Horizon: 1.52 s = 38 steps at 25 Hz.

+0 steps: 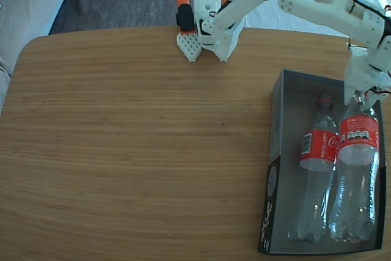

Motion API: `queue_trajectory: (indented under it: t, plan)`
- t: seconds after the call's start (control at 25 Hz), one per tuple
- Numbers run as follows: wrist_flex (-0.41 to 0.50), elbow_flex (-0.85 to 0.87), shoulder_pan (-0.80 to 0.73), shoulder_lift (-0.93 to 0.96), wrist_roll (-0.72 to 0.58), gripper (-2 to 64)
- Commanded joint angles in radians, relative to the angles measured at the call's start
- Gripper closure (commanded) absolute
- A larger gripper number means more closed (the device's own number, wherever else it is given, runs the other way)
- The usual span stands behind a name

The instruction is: Grasp the bottles and put them in the box.

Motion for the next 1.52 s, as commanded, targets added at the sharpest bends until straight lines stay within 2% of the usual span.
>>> queue_trajectory:
  t: [0.0,0.2,0.28,0.36,0.68,0.84,1.16,1.24,1.48]
  plan:
    - [-0.005,-0.057,-0.003,0.043,-0.006,59.1]
    - [0.003,-0.054,0.012,0.044,-0.002,34.4]
    - [0.003,-0.054,0.025,0.044,-0.006,29.4]
    - [0.003,-0.054,0.034,0.044,-0.006,28.6]
    - [0.012,-0.067,0.098,0.075,-0.006,28.6]
    - [0.081,-0.051,0.184,0.207,0.002,28.7]
    - [0.23,-0.021,0.451,0.4,0.003,28.9]
    - [0.235,0.035,0.497,0.466,-0.002,33.1]
    - [0.216,0.305,0.552,0.692,-0.005,54.9]
